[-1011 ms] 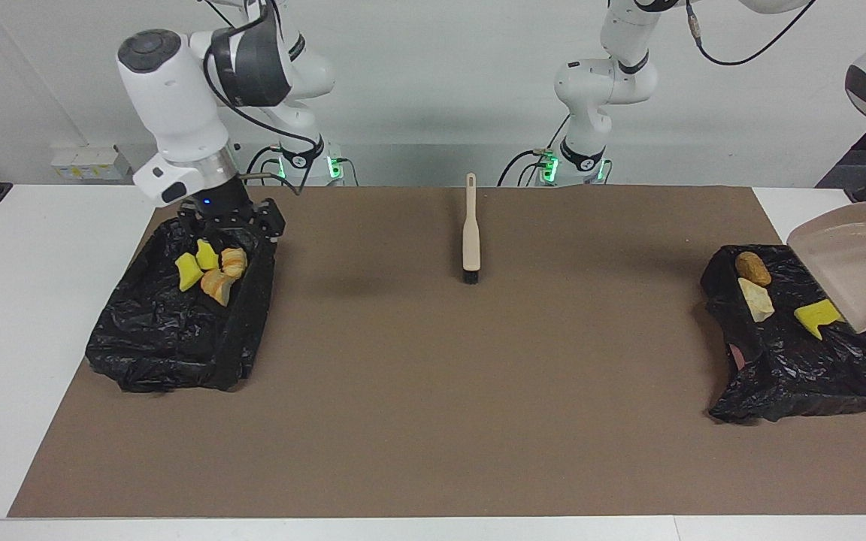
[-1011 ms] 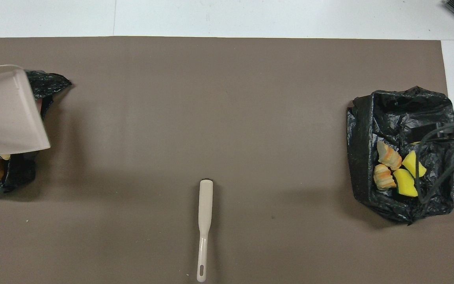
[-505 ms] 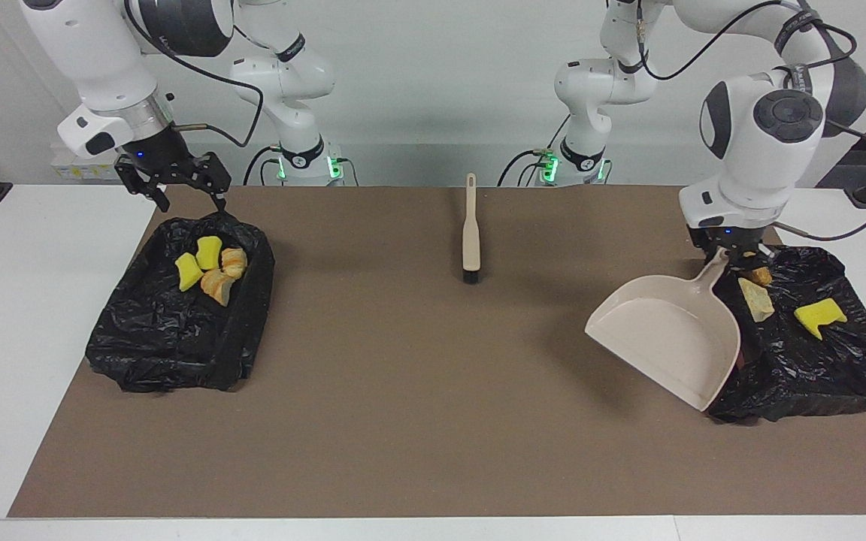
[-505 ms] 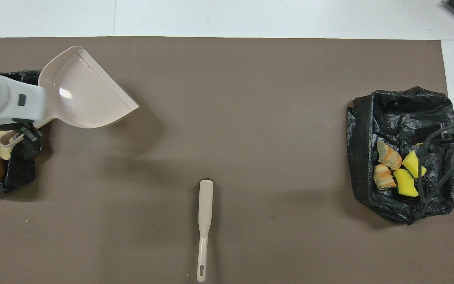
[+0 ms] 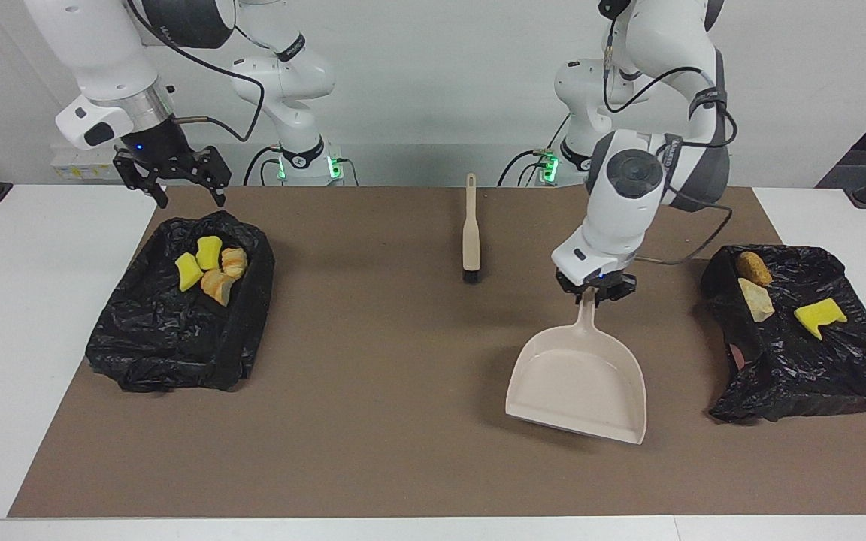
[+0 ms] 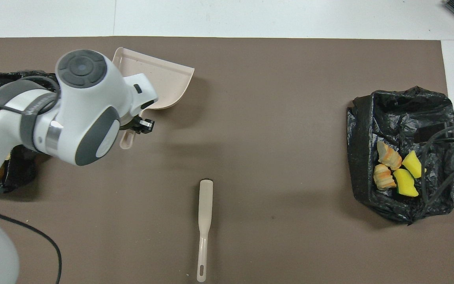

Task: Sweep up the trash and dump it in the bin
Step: 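Bring the dustpan to center with the left gripper while the right gripper withdraws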

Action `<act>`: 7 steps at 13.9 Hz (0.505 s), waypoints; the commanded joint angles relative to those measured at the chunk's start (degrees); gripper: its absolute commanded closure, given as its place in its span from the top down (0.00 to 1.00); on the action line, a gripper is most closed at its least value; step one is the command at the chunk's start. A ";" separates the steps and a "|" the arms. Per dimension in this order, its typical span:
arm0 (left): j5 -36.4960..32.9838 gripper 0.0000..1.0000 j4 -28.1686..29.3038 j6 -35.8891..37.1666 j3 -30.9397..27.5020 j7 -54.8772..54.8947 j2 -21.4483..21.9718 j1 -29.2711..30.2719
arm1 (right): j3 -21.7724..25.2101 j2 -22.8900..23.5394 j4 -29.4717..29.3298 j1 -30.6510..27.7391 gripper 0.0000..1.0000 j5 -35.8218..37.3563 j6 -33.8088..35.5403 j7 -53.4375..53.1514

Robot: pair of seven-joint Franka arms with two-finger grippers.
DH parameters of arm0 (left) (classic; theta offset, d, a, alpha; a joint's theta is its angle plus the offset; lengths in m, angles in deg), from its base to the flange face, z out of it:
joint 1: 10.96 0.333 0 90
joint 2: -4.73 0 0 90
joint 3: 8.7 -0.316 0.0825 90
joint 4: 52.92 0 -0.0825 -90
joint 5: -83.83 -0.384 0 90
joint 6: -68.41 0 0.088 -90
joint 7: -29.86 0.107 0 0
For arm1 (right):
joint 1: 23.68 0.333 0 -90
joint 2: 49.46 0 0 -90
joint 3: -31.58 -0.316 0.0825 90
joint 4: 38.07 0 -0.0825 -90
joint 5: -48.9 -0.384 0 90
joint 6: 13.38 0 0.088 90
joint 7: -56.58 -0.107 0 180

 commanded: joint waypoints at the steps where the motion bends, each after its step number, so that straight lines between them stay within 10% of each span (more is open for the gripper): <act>1: 0.28 0.00 -8.38 0.17 2.44 -13.92 -6.76 -1.76 | -0.58 -3.00 -0.39 -0.58 1.00 3.19 2.54 1.44; 7: 0.28 0.00 -9.61 -5.09 4.82 -21.68 -11.24 -7.03 | -0.49 -6.33 0.14 -0.58 1.00 2.05 6.15 1.00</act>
